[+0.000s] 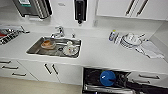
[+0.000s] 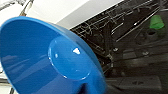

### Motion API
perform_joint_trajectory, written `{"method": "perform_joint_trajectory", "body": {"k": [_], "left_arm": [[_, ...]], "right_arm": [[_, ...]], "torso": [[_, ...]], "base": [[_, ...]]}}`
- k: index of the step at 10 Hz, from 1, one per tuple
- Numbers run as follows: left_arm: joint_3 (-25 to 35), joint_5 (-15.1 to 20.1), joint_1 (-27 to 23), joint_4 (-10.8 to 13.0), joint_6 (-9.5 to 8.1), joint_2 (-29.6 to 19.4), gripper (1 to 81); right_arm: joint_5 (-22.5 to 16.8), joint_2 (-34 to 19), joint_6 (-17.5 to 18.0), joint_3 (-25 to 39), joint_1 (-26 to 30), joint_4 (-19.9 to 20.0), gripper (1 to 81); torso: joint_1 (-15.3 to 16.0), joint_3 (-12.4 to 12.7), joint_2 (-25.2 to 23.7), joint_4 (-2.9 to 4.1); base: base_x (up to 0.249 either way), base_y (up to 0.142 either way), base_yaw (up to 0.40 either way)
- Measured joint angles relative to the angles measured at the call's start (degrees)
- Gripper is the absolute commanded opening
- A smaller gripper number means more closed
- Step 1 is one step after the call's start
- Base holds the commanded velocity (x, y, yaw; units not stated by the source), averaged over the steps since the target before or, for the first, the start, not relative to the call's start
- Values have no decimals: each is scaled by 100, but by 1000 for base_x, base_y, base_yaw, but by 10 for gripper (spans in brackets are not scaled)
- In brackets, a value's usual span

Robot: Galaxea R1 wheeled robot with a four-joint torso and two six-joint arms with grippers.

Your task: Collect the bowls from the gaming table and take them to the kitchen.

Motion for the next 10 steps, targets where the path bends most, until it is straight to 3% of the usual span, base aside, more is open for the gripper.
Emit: {"method": "perform_joint_trajectory", "body": {"k": [5, 8, 10], "left_arm": [[-17, -21, 13, 1, 74, 27, 811], [-33, -22, -11, -2, 71, 51, 811], [-265, -21, -80, -5, -1, 208, 811]], "right_arm": [[-255, -132, 129, -60, 17, 13, 811], [-978, -573, 121, 20, -96, -11, 811], [-1356, -829, 79, 34, -579, -28, 811]], "torso": [[0, 0, 0, 0], [0, 0, 0, 0], [0, 0, 0, 0]], "base": [[0, 0, 0], [0, 0, 0], [0, 0, 0]]}}
